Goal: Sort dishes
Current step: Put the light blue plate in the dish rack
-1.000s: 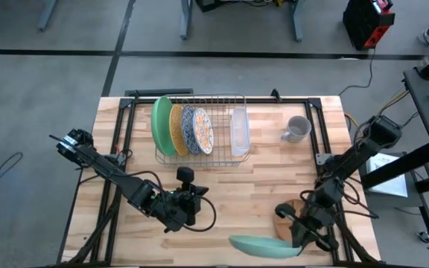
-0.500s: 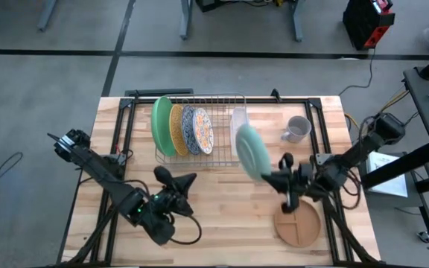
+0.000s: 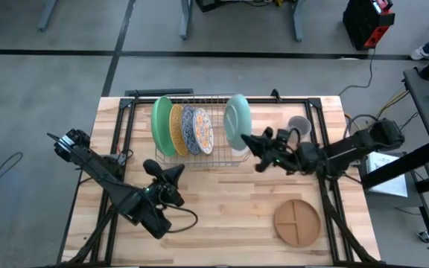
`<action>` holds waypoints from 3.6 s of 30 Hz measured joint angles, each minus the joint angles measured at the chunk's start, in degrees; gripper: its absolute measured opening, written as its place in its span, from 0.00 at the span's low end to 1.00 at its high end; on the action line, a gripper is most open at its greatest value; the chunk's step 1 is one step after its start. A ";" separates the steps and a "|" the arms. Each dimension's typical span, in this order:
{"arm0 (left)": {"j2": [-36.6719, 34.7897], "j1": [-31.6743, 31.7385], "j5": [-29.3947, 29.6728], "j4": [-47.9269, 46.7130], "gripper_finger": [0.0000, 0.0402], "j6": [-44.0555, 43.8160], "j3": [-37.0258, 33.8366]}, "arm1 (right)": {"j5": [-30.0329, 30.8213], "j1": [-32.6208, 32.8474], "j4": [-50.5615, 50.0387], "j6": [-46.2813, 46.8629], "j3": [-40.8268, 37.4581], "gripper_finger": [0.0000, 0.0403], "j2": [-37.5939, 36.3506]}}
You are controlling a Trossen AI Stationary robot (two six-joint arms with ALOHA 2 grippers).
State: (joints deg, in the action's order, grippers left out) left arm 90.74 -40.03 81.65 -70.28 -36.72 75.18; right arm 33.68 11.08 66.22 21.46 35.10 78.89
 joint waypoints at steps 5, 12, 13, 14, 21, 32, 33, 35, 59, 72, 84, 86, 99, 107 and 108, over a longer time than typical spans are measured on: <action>-0.02 0.00 0.32 -7.58 0.00 -11.50 0.00 | -2.54 -3.60 -1.07 3.58 4.05 0.00 7.10; -0.02 -0.07 0.15 -7.70 0.00 -12.03 -0.24 | -2.75 -6.74 -6.83 8.37 8.09 0.00 14.28; -0.02 -0.07 0.06 -7.71 0.00 -12.03 -0.29 | -2.81 -7.09 -7.38 8.56 8.25 0.00 14.96; -0.02 -0.07 0.04 -7.71 0.00 -12.04 -0.31 | -2.62 -7.41 -8.10 8.67 8.34 0.00 15.51; -0.02 -0.07 0.02 -7.62 0.00 -12.05 -0.31 | -2.26 -9.15 -13.57 11.98 9.12 0.00 19.86; -0.02 -0.07 0.02 -7.34 0.00 -12.05 -0.31 | -1.86 -10.63 -19.78 11.05 14.17 0.02 26.14; -0.02 -0.07 0.02 -7.35 0.00 -12.05 -0.32 | -1.77 -10.74 -19.75 11.05 14.68 0.02 26.56; -0.02 -0.07 0.02 -7.34 0.00 -12.05 -0.31 | -1.76 -10.99 -19.74 11.04 15.79 0.03 27.41; -0.02 -0.07 -0.12 -7.32 0.00 -12.05 -0.32 | 0.83 -11.11 -27.06 11.46 19.35 0.25 27.71; 0.00 -0.07 -0.14 -7.30 0.00 -12.05 -0.33 | 0.69 -11.06 -27.45 10.69 19.33 0.36 27.71; 0.00 -0.07 -0.17 -7.30 0.00 -12.05 -0.33 | 0.93 -10.19 -34.08 7.49 22.46 0.41 27.71; 0.00 -0.07 -0.18 -7.30 0.00 -12.05 -0.33 | 0.95 -10.19 -35.37 7.49 22.98 0.41 27.71; 0.02 -0.07 -0.20 -7.30 0.00 -12.04 -0.33 | 1.19 -9.34 -36.63 6.80 23.38 0.49 27.71; 0.02 -0.04 -0.95 -7.29 0.00 -12.03 -0.33 | 1.24 -7.08 -36.67 3.74 23.38 0.49 27.65; 0.02 -0.06 -1.24 -7.30 0.00 -12.03 -0.33 | 0.96 -6.83 -36.88 3.73 23.38 0.49 27.65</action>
State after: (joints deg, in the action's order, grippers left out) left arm 90.76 -40.09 80.42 -77.58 -48.75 74.85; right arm 34.64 4.25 29.33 25.19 58.48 106.54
